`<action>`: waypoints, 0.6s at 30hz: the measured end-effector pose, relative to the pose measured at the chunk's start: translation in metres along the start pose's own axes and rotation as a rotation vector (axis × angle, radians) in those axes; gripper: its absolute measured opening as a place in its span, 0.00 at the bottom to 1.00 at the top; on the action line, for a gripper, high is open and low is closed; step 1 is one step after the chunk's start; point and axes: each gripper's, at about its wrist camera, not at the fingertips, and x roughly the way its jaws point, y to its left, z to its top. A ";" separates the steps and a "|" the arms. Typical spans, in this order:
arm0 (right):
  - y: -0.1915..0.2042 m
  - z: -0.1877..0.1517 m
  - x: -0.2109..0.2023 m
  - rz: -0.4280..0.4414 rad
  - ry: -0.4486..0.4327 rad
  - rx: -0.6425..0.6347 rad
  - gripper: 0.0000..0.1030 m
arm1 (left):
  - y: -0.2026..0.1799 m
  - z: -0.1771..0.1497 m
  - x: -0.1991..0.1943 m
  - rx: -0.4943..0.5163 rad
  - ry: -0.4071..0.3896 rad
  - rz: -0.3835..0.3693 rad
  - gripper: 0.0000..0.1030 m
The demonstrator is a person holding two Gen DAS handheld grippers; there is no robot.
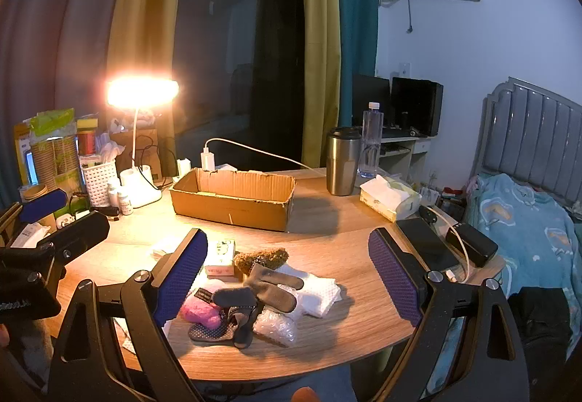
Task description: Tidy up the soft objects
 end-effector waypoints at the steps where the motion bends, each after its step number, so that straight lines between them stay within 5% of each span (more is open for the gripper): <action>1: 0.001 0.000 -0.001 -0.001 -0.002 -0.001 0.90 | 0.000 0.000 0.000 0.000 0.002 -0.001 0.99; 18: 0.004 0.000 -0.001 0.003 -0.001 -0.006 0.90 | 0.002 -0.001 0.003 -0.007 0.017 -0.015 0.98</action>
